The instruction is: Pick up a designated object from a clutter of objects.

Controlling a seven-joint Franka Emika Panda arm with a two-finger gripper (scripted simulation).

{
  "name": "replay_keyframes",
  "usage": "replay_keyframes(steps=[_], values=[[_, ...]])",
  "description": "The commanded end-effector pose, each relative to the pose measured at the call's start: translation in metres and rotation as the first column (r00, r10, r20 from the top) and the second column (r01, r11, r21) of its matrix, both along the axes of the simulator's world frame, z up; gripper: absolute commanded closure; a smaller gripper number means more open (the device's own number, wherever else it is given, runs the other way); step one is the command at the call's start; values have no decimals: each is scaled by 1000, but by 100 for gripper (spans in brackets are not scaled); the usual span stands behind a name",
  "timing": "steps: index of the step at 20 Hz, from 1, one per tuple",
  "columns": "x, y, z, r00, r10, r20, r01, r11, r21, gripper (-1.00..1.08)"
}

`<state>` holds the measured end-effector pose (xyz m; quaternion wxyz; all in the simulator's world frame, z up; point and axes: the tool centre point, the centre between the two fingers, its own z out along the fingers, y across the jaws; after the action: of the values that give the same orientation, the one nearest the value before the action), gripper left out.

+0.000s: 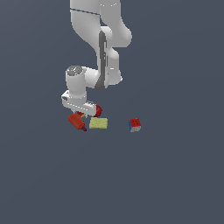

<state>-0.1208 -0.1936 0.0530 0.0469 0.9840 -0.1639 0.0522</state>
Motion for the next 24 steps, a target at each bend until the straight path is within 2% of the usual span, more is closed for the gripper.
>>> replay_keyframes(steps=[1, 24], values=[[6, 3, 15, 1000, 0, 5, 0, 1000, -1, 108], [67, 38, 204, 1000, -1, 2, 1, 1000, -2, 108]])
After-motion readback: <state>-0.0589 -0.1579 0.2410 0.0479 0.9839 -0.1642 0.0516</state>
